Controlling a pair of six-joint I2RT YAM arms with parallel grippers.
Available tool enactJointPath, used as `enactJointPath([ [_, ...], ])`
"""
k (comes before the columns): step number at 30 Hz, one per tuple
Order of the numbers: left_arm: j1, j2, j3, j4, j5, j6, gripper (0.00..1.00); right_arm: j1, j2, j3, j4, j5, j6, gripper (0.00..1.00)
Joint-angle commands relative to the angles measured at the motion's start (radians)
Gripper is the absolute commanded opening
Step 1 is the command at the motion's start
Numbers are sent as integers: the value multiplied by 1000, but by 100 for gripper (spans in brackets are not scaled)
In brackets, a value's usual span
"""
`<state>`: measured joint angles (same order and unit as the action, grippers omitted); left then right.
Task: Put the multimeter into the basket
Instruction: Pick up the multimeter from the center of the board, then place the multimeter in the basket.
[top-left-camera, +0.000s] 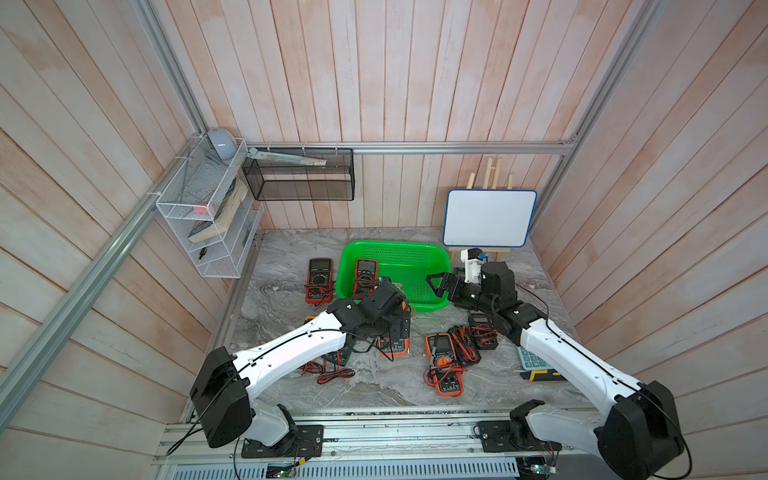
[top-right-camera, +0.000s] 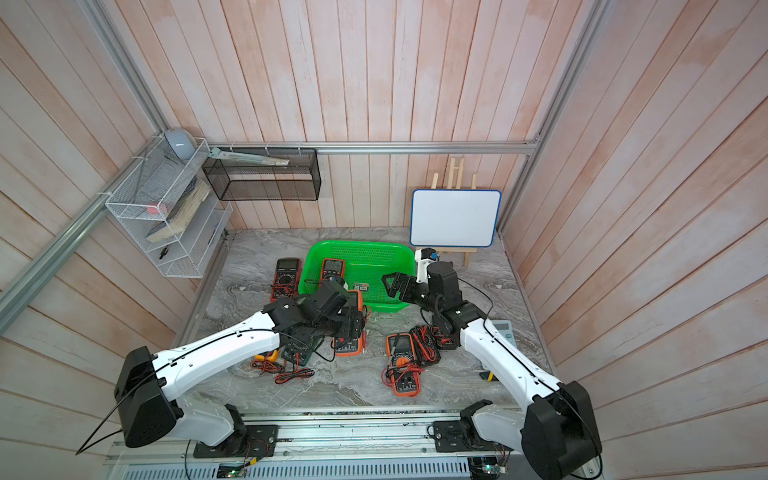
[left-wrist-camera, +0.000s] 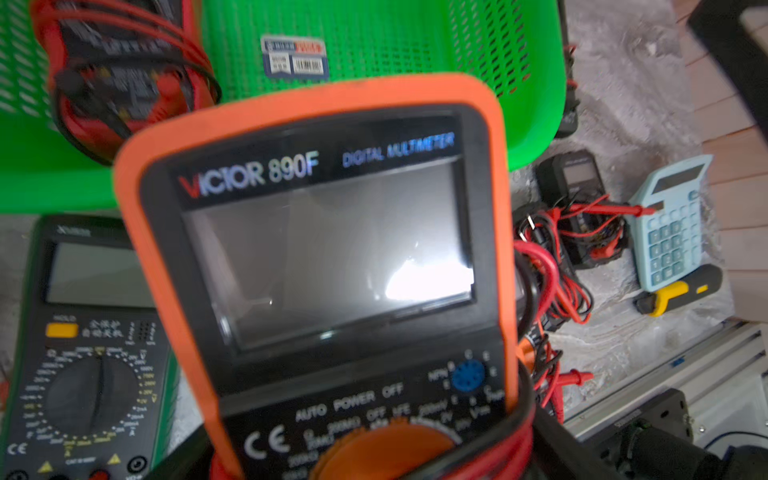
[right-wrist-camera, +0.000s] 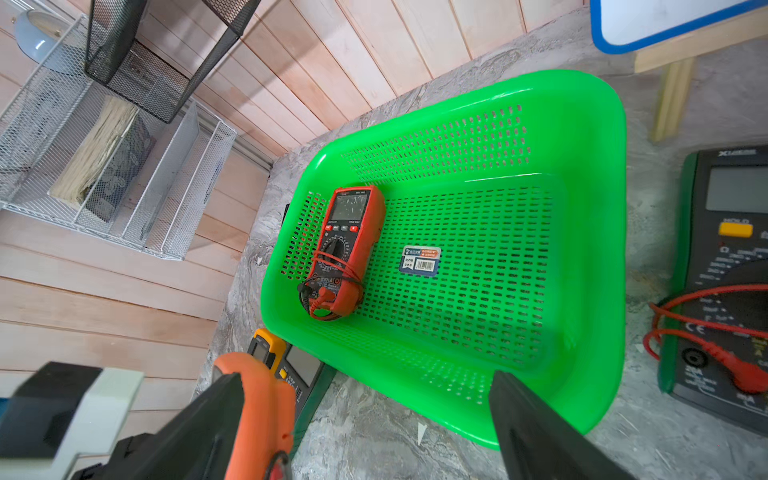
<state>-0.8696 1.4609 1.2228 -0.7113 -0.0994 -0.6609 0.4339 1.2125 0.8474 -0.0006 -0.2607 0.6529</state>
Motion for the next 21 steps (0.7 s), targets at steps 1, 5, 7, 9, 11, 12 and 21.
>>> enactJointPath([
  [1,60,-22,90,65,-38,82,0,-13,20,42,7,-5,11,98],
  [5,131,44,197,113,-24,137,0,-23,29,51,1,13,5,98],
  [7,160,90,257,130,-22,163,0,-26,31,54,-10,30,-6,98],
  [9,186,153,333,135,-14,196,0,-26,35,54,-23,46,-18,98],
  [11,203,215,405,126,-15,221,0,-27,39,49,-34,57,-32,98],
  [12,210,248,439,122,-13,235,0,-26,42,47,-38,61,-38,98],
  [21,260,489,656,48,19,307,0,-7,68,44,-44,62,-90,98],
])
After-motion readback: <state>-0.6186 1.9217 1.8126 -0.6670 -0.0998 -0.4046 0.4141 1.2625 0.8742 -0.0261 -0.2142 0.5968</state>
